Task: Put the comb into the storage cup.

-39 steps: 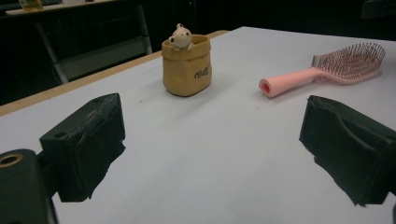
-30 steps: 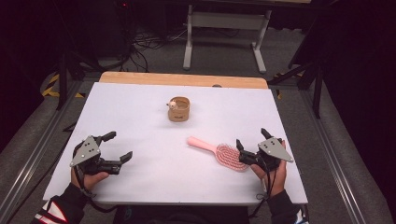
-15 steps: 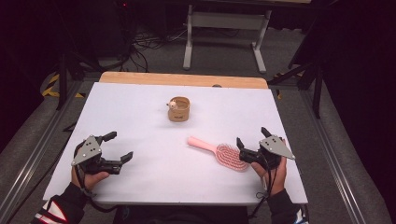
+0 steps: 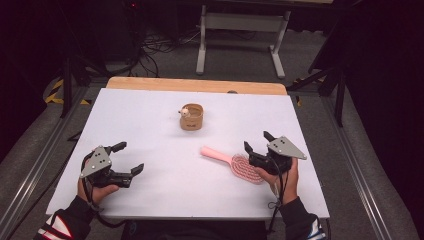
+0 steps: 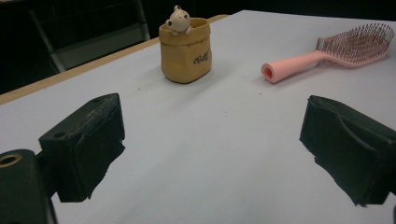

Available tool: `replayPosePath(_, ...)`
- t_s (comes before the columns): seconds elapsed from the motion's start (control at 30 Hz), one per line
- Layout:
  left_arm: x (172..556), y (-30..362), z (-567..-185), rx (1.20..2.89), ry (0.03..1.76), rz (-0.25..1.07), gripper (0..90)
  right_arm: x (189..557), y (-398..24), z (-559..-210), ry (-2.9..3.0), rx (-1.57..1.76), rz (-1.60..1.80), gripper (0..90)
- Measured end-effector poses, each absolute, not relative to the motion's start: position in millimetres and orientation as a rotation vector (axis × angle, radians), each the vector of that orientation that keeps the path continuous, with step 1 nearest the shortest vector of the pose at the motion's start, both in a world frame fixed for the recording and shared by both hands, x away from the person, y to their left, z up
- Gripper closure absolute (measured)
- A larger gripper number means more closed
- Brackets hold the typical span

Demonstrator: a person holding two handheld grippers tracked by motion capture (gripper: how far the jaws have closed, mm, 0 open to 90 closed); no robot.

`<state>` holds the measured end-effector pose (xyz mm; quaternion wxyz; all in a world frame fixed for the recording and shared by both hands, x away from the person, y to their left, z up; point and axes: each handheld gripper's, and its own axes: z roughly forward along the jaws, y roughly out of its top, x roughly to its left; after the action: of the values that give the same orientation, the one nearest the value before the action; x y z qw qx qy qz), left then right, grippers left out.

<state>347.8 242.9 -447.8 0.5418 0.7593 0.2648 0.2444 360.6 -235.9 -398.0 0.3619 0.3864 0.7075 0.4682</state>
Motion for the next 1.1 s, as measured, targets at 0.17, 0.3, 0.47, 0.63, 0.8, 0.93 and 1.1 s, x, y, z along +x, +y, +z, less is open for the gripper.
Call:
replayPosePath(0.17, 348, 241, -448, 1.807, 0.624, 0.573, 7.6, 369, -214, -392, 1.906, 0.965, 1.229, 61.3)
replayPosePath(0.3, 349, 241, -450, 1.822, 0.62, 0.576, 7.7, 377, -194, -394, 1.986, 0.94, 1.197, 77.2)
replayPosePath(0.47, 349, 243, -451, 1.82, 0.63, 0.568, 7.8, 391, -172, -399, 2.123, 0.913, 1.164, 90.0)
replayPosePath(0.63, 350, 243, -451, 1.83, 0.623, 0.57, 7.8, 411, -148, -404, 2.281, 0.926, 1.045, 90.0)
replayPosePath(0.8, 350, 245, -452, 1.829, 0.631, 0.561, 7.8, 430, -128, -409, 2.406, 0.93, 0.897, 90.0)
replayPosePath(0.93, 350, 246, -452, 1.829, 0.633, 0.561, 7.9, 440, -114, -413, 2.466, 0.908, 0.759, 90.0)
replayPosePath(1.1, 350, 246, -452, 1.836, 0.632, 0.56, 7.9, 448, -104, -420, 2.526, 0.893, 0.666, 90.0)
